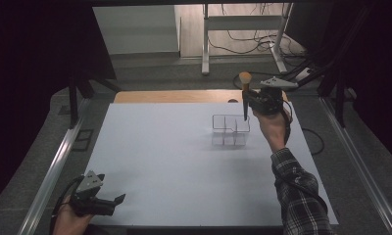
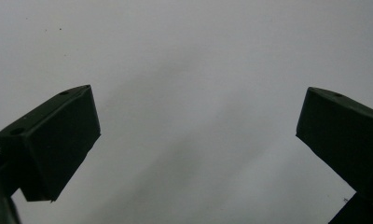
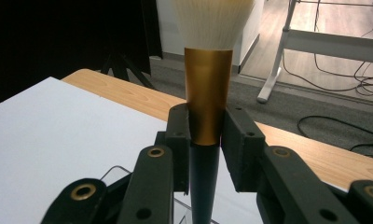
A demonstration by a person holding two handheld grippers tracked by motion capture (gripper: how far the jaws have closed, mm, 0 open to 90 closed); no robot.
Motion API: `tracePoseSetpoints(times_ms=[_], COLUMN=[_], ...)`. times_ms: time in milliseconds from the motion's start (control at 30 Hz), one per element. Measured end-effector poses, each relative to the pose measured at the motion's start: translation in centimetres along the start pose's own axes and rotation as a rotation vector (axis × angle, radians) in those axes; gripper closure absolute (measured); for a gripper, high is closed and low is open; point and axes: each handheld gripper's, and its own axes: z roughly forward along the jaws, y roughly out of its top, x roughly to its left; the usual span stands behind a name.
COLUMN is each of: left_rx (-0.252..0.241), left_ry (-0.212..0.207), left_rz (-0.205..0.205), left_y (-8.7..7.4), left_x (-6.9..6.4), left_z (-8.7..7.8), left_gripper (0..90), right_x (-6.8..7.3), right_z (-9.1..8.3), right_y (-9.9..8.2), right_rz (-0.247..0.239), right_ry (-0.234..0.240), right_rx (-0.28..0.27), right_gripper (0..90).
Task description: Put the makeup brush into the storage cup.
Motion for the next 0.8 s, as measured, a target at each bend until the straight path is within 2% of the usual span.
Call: tracePoseSetpoints(times_ms=[233, 800], left_rx=[0.001, 0.0], left_ry=[0.0, 0.001], left_rz=[0.001, 0.003], left_y=[0.0, 0.0], left_x=[0.0, 0.0], left_z=[0.0, 0.0], left_gripper=[0.0, 0.0], right_x=[-0.3, -0.4], right_z=[0.4, 1.1], right_y=[0.0, -1.4], right_rz=[0.005, 0.015], right_ry=[-0.006, -0.004], right_rx=[0.001, 0.02], right_gripper=[72.7, 72.7])
